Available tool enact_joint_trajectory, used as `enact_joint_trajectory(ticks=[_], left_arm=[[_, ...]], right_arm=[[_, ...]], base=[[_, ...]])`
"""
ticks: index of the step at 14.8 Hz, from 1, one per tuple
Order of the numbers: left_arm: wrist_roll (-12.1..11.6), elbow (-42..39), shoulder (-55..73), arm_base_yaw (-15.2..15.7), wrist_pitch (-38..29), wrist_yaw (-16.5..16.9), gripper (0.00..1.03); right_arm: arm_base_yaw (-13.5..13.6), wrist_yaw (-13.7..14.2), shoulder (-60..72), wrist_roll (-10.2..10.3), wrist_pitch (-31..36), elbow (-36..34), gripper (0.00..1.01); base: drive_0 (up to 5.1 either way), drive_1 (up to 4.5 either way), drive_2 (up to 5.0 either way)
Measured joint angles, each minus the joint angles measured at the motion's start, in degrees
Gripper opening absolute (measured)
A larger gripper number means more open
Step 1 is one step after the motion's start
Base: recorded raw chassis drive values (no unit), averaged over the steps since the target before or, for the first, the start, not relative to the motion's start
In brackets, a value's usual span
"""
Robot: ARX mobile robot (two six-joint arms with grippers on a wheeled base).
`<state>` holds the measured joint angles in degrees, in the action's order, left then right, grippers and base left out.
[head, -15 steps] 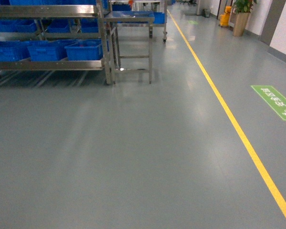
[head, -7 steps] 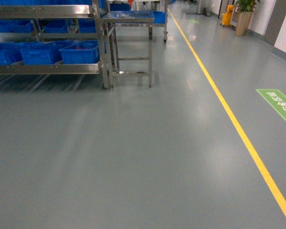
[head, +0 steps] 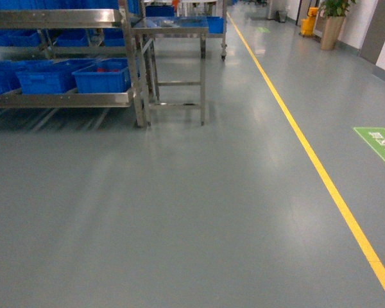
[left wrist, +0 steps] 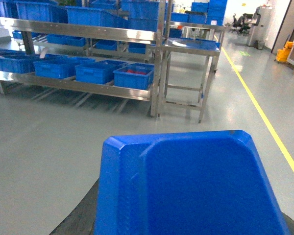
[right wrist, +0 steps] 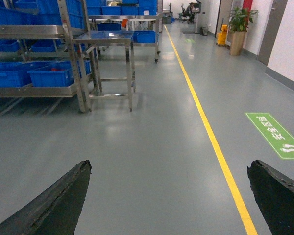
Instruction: Pick blue part to blue bin on bottom shelf
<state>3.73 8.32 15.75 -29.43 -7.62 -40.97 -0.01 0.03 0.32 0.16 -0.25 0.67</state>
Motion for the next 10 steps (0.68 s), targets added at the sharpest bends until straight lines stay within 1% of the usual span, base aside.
enact_joint_trajectory(ticks=[10], left_arm=[[0.17, 0.0, 0.04, 0.0, 0.04, 0.0, 0.44]], right_arm=[[0.0, -0.02, 0.0, 0.0, -0.17, 0.0, 0.98]], base=[[0.0, 4.14, -4.2]])
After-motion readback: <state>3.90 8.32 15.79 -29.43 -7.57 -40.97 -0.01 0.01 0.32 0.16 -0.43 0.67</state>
